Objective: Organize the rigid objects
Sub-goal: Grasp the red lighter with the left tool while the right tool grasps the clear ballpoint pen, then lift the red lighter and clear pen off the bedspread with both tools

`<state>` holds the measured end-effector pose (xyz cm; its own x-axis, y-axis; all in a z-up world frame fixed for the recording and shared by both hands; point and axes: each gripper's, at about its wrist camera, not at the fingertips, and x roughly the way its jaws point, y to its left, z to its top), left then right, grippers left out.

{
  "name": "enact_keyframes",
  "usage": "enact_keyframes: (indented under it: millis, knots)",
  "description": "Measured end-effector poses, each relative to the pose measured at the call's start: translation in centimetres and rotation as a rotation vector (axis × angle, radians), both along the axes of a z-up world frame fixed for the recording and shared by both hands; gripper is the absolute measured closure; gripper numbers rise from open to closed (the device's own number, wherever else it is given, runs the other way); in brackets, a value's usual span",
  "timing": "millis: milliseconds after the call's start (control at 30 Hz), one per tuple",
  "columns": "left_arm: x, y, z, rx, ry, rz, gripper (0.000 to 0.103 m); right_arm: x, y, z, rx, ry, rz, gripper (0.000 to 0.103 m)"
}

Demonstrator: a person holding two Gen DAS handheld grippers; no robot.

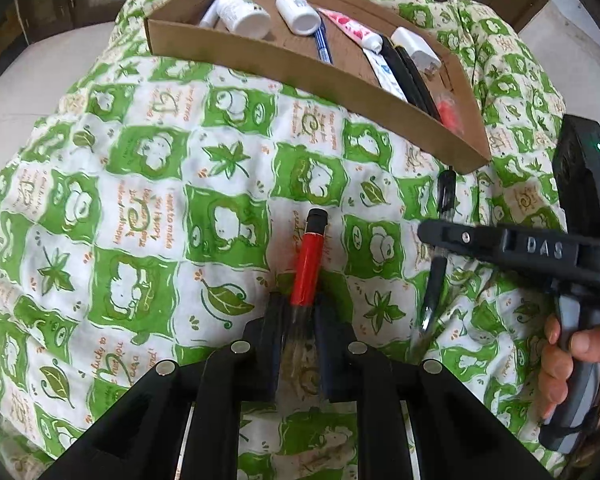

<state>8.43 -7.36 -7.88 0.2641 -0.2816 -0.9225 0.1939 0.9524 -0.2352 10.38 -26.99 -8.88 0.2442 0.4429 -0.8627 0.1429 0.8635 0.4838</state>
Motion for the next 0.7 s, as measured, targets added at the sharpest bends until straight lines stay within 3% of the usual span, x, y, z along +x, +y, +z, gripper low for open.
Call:
enact_keyframes:
  millis: [167,333,700]
  knots:
    - [-0.7,-0.1,1.5,-0.002,-0.103,0.016,0.089,-1.5,1.5,0.7,0.049,-0.012,0.076,0.092]
    - [-0.3,0.5,1.0,0.016,-0.079,0.024,0.089,-2.3,4.1,0.6,-0.005,-0.011,0.163,0.092]
    - [0.9,0.7,0.5,0.009,-0.073,0.031,0.089,-1.2,4.2,0.0,-0.013,-0.001,0.181,0.092]
